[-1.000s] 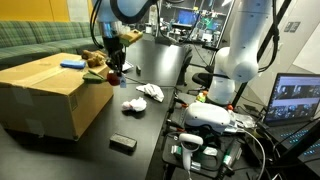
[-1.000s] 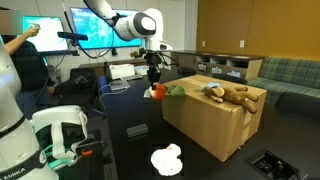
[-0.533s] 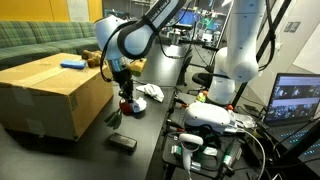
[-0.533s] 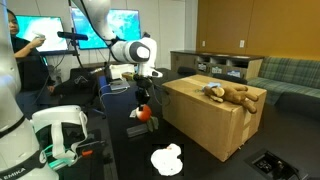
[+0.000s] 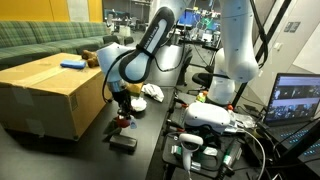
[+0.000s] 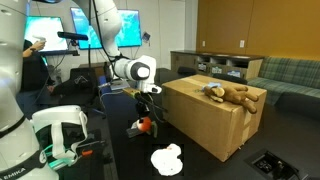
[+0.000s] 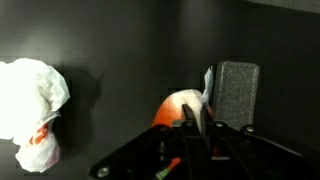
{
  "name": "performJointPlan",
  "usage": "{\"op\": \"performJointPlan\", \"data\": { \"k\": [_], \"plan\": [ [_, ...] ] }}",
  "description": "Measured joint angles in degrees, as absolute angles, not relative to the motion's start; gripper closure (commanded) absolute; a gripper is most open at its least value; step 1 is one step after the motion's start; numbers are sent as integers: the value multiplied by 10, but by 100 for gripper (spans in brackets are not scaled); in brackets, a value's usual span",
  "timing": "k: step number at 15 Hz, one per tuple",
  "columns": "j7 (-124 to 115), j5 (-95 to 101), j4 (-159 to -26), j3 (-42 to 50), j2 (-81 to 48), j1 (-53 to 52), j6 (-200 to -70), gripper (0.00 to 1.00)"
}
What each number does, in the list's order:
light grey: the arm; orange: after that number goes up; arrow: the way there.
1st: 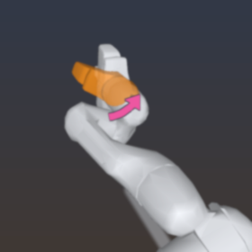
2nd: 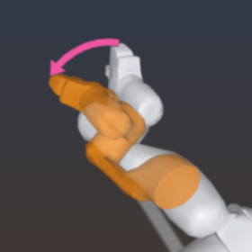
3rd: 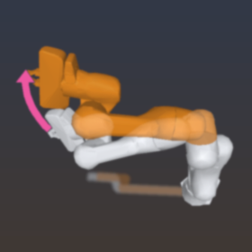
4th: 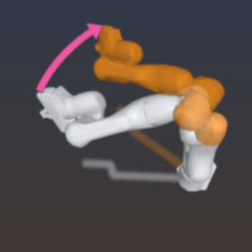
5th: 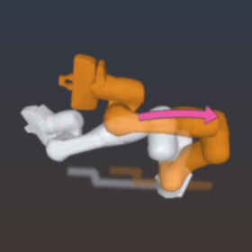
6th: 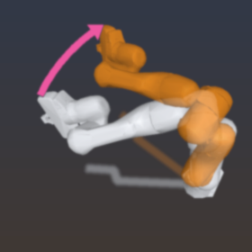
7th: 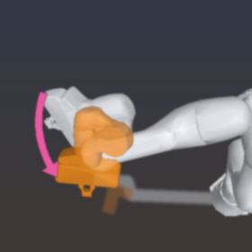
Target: Pick up all the objects from the box and put them on the table, then pick up all the the objects on the table and put them on the box
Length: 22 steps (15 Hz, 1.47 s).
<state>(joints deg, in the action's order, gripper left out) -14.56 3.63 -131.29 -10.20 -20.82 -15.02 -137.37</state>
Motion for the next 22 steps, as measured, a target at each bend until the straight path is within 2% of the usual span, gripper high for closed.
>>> {"op": "performJointPlan", "data": {
  "k": [2,3,4,12,13,22],
  "plan": [
    [-148,39,-1313,-96,-221,-151,-1398,97],
    [-151,41,-1313,-92,-226,-153,-1408,77],
    [-155,43,-1313,-87,-229,-155,-1416,64],
    [-184,54,-1312,-66,-239,-177,-1433,5],
    [-185,54,-1312,-66,-238,-179,-1433,1],
    [-186,3,-1322,-113,-238,-186,-1433,0]
  ]
}}
